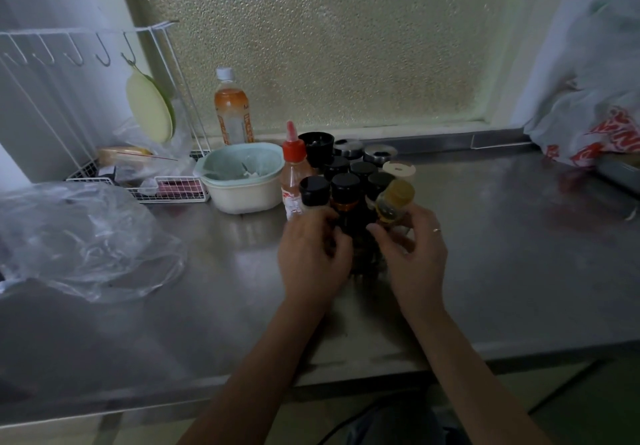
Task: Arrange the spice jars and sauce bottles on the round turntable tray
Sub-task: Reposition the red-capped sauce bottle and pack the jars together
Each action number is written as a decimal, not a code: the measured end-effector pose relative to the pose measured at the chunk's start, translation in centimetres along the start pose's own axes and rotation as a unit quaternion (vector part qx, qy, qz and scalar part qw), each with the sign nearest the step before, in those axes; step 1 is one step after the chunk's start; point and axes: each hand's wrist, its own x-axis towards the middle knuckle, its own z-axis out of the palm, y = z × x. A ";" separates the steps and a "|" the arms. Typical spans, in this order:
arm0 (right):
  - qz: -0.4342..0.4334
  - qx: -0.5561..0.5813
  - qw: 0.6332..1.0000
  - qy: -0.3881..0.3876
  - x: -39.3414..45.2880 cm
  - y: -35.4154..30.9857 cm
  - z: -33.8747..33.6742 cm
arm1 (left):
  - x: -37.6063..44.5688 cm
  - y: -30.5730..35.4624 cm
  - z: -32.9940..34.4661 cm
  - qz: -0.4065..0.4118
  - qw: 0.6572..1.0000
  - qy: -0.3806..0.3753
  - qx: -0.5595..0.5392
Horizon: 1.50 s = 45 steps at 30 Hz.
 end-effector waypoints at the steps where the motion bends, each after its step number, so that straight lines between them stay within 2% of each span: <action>1: 0.009 -0.010 1.000 -0.016 0.1 -0.1 0.3 | 0.1 -0.1 -0.4 -0.049 0.998 0.034 -0.016; 2: 0.017 -0.020 0.999 -0.031 0.2 -0.1 0.7 | 0.2 -0.4 -0.5 -0.103 0.993 0.049 -0.026; 4: 0.036 -0.025 0.998 -0.046 0.1 -0.2 1.2 | 0.5 -1.1 -0.1 -0.174 0.985 0.013 -0.019; 6: 0.037 -0.046 0.997 -0.052 -0.1 -0.2 1.6 | 0.4 -1.6 0.4 -0.145 0.988 -0.050 0.023; 8: 0.018 -0.088 0.994 -0.059 -0.3 0.2 1.6 | 0.3 -2.0 0.7 -0.115 0.990 -0.075 0.036; 15: 0.003 -0.173 0.984 -0.029 -0.4 1.3 1.2 | 0.4 -1.9 0.4 -0.100 0.992 -0.072 0.011; 19: 0.050 -0.167 0.984 -0.027 -0.2 1.5 1.0 | 0.5 -1.7 0.5 -0.097 0.992 -0.084 0.014; 25: 0.068 -0.141 0.987 -0.041 -0.1 1.8 1.2 | 0.4 -2.0 0.9 -0.130 0.984 -0.110 -0.045; 31: 0.048 -0.087 0.994 -0.039 -0.2 1.7 1.1 | 0.5 -1.6 0.8 -0.134 0.988 -0.058 -0.059; 35: 0.056 -0.108 0.992 -0.043 -0.1 1.5 1.3 | 0.3 -1.3 0.7 -0.083 0.993 -0.079 0.001; 40: 0.074 -0.132 0.988 -0.042 0.0 1.4 1.4 | 0.2 -1.3 0.9 -0.079 0.992 -0.092 0.015; 45: 0.067 -0.051 0.995 0.044 0.5 1.0 0.8 | 0.1 -0.8 0.6 -0.091 0.992 -0.092 0.007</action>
